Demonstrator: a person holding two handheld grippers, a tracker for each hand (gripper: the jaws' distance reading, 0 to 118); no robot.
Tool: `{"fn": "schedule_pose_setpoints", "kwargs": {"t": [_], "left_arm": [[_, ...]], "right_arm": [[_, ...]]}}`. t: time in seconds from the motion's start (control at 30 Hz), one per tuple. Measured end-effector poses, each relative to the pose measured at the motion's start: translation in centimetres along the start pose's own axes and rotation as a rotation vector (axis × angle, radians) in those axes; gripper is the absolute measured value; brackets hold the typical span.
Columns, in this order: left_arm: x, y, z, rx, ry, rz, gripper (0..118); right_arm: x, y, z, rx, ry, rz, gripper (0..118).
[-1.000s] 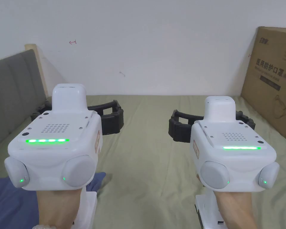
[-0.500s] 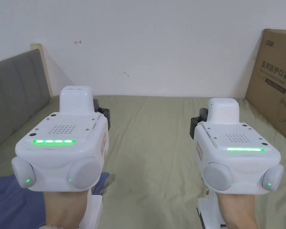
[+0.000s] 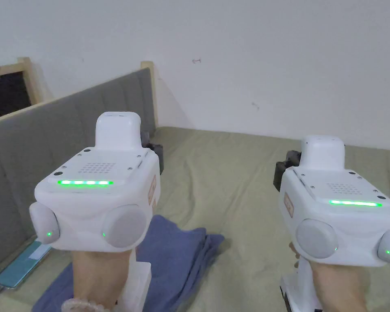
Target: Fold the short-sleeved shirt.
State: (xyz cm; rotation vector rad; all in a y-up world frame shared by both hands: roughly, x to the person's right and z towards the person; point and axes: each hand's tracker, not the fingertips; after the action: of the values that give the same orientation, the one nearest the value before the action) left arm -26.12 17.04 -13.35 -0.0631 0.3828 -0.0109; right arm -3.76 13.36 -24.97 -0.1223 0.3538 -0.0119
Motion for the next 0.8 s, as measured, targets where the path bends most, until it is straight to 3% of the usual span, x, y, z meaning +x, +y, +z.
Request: {"fn": "schedule_pose_setpoints", "kwargs": {"t": [0.23, 0.47, 0.53, 0.57, 0.6, 0.63, 0.67, 0.7, 0.8], "left_arm": [[-6.8, -0.1, 2.2, -0.030, 0.182, 0.005, 0], [-8.6, -2.1, 0.1, -0.148, 0.160, 0.032, 0], [-8.5, -3.6, -1.2, -0.166, 0.121, 0.097, 1], [-8.5, -4.5, -2.4, -0.234, 0.108, 0.128, 12], [-8.5, -5.6, -3.5, -0.282, 0.101, 0.160, 34], [-8.7, -6.9, -4.8, -0.321, 0.090, 0.174, 80], [-8.6, -8.2, -6.2, -0.387, 0.056, 0.183, 108], [-8.4, -9.6, -7.6, -0.449, 0.027, 0.195, 118], [-7.4, -13.5, -10.7, -0.546, -0.022, 0.243, 116]], "right_arm": [[-7.3, -0.8, -1.3, -0.039, 0.189, 0.030, 0], [-8.9, -2.0, -2.2, -0.088, 0.218, 0.047, 0], [-8.7, -2.7, -2.7, -0.117, 0.222, 0.045, 0], [-8.6, -3.2, -3.0, -0.131, 0.216, 0.050, 0], [-8.4, -3.7, -3.4, -0.143, 0.209, 0.054, 0], [-8.2, -4.1, -3.7, -0.153, 0.207, 0.056, 0], [-8.0, -4.5, -4.0, -0.168, 0.204, 0.057, 0], [-7.8, -5.0, -4.3, -0.182, 0.200, 0.058, 0], [-7.3, -6.5, -5.2, -0.228, 0.195, 0.059, 0]]}}
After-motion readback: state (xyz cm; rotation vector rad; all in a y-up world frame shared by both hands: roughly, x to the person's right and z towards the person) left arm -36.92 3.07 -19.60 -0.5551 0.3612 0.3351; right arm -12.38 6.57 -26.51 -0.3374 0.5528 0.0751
